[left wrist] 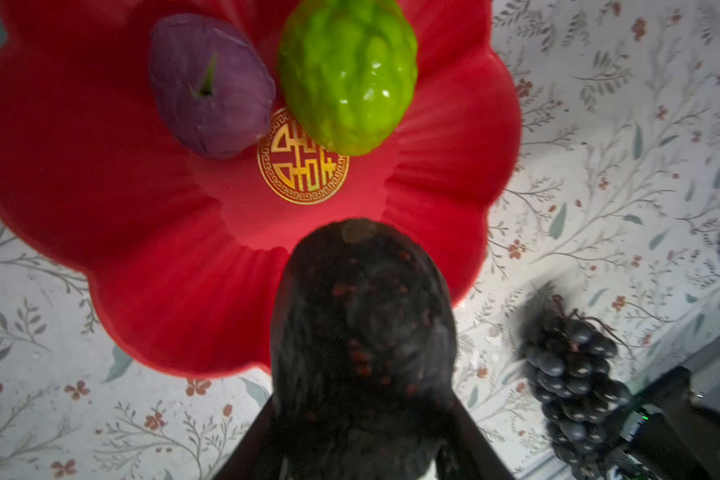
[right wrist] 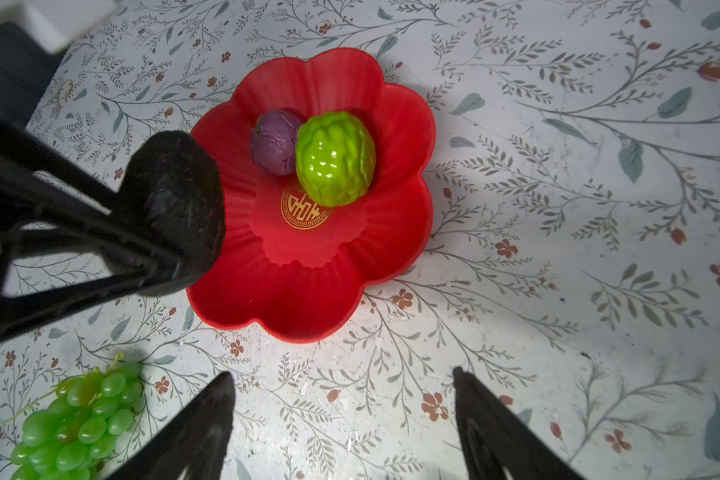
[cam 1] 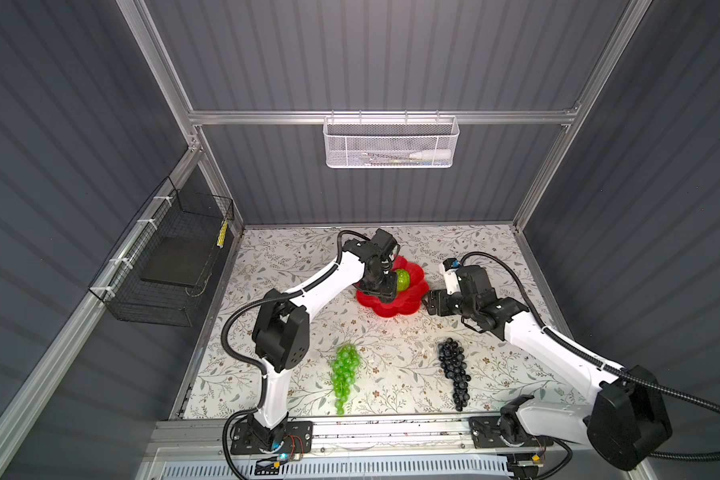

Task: Place and organize the fake fruits in the fruit bowl
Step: 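Carry the dark brown fruit with the left gripper and lower it into the bowl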

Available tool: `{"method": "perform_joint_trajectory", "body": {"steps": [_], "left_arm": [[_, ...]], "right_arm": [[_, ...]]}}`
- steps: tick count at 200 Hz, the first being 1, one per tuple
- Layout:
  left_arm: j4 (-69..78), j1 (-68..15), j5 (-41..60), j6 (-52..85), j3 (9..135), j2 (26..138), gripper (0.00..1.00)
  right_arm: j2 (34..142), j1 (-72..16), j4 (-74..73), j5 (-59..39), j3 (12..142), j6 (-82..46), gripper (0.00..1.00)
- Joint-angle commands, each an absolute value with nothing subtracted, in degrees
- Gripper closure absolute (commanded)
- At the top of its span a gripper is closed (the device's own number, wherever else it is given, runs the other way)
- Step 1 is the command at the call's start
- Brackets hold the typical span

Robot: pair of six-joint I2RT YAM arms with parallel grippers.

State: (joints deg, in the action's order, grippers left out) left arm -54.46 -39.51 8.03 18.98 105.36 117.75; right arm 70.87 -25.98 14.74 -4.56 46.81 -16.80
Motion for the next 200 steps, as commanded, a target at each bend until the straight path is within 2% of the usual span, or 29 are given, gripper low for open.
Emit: {"method": "perform_joint_trajectory", "body": {"steps": [1, 48, 74, 156, 200], "left_arm": [[-56.68, -38.76, 8.41, 13.39, 108.42, 120.57, 0.55], [-55.89, -38.17, 6.59, 10.81, 110.70, 125.03, 0.53], [-54.51, -37.55, 6.95, 10.72, 111.33, 126.99, 0.52], [-50.74, -37.00, 9.83, 13.00, 112.41, 130.58, 0.45], [-50.19, -37.00, 10.54, 13.45, 112.16, 129.68, 0.32]], "right_arm": [[69.47, -25.79, 16.39, -5.22, 44.92, -17.82, 0.18], [68.31, -25.75, 17.11, -4.96, 43.38, -18.57, 0.18], [67.23, -25.75, 17.18, -4.75, 42.60, -19.00, 0.23], [66.24, -25.71, 19.31, -3.87, 42.29, -18.81, 0.22], [64.51, -25.42, 19.79, -3.19, 40.72, -19.51, 0.23]]}}
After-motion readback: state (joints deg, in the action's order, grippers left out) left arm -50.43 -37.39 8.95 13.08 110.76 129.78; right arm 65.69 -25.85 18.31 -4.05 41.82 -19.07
